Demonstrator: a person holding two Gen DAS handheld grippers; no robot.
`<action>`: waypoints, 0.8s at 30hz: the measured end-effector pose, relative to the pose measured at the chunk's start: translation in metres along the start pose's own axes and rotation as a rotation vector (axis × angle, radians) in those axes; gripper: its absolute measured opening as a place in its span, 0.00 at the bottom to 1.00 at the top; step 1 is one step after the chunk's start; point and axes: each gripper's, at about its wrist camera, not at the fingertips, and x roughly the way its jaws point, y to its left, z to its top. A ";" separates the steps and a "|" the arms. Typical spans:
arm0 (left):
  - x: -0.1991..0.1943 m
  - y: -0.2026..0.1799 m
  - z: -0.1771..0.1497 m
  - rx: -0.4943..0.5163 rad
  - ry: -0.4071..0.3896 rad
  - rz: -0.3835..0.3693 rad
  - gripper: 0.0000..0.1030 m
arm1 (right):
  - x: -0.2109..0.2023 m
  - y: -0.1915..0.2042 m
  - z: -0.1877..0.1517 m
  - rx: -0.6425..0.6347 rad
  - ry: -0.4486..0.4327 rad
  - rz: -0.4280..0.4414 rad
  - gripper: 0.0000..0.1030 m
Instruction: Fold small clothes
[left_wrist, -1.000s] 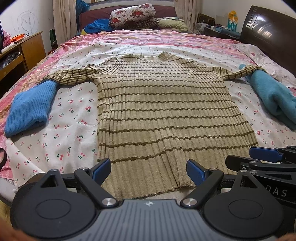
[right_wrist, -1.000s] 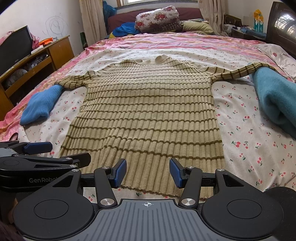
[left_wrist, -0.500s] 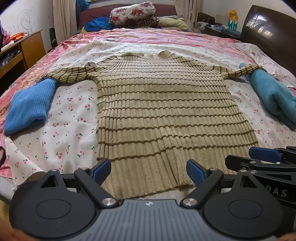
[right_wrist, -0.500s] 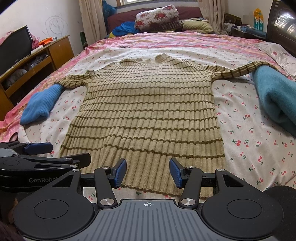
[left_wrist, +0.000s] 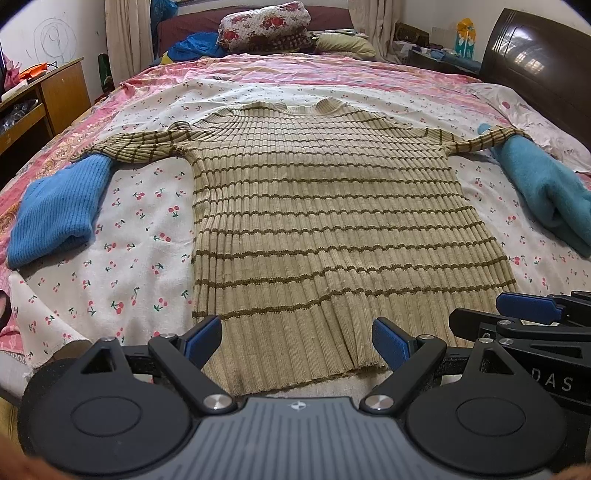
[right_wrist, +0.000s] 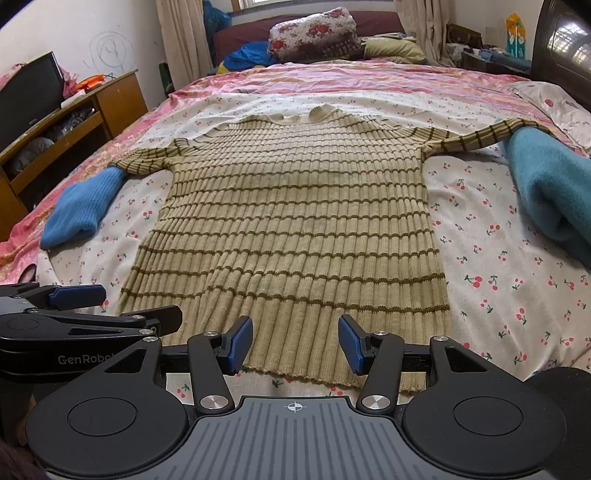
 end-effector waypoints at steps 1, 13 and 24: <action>0.000 0.000 0.000 0.000 0.001 0.000 0.90 | 0.000 0.000 0.000 0.000 0.000 0.000 0.50; 0.001 0.001 -0.001 0.001 0.003 0.000 0.90 | 0.001 0.000 0.000 0.002 0.004 0.001 0.50; 0.003 0.000 -0.001 0.003 0.017 0.003 0.90 | 0.004 0.000 -0.002 0.009 0.018 0.004 0.50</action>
